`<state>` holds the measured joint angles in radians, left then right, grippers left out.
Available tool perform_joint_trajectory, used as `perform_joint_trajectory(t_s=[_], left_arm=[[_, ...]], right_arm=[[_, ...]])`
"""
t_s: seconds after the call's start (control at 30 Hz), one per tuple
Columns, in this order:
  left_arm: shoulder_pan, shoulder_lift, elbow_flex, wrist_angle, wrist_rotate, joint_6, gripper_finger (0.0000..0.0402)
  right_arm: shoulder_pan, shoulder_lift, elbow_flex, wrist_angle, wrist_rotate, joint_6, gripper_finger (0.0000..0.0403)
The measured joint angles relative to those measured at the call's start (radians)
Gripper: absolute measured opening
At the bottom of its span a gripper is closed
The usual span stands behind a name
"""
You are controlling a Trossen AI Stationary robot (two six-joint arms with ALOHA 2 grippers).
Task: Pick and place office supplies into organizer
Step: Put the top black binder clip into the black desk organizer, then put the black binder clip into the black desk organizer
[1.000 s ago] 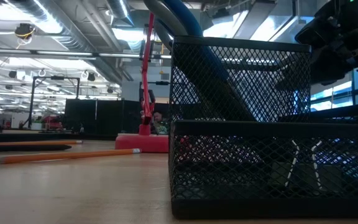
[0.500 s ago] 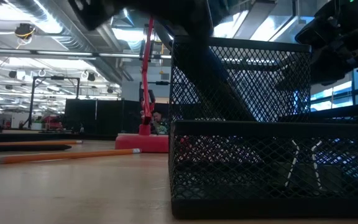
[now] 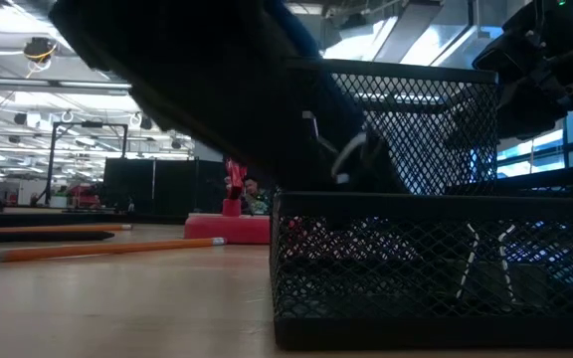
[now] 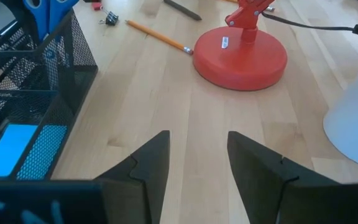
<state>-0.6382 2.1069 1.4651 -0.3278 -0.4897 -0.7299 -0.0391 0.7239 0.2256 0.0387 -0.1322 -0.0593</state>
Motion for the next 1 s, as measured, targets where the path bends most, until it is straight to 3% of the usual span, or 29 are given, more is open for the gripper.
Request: perform_joint_trajectory(t_s=[0.3, 0.7, 1.0], left_arm=[[0.014, 0.009, 0.000, 0.019, 0.050, -0.035, 0.0007], [0.017, -0.002, 0.000, 0.007, 0.062, 0.014, 0.0060], [0.018, -0.035, 0.000, -0.005, 0.130, 0.035, 0.0063]], right_arm=[[0.000, 0.000, 0.000, 0.000, 0.000, -0.001, 0.0165], [0.000, 0.000, 0.000, 0.000, 0.000, -0.002, 0.0165], [0.000, 0.000, 0.000, -0.004, 0.000, 0.001, 0.0165]])
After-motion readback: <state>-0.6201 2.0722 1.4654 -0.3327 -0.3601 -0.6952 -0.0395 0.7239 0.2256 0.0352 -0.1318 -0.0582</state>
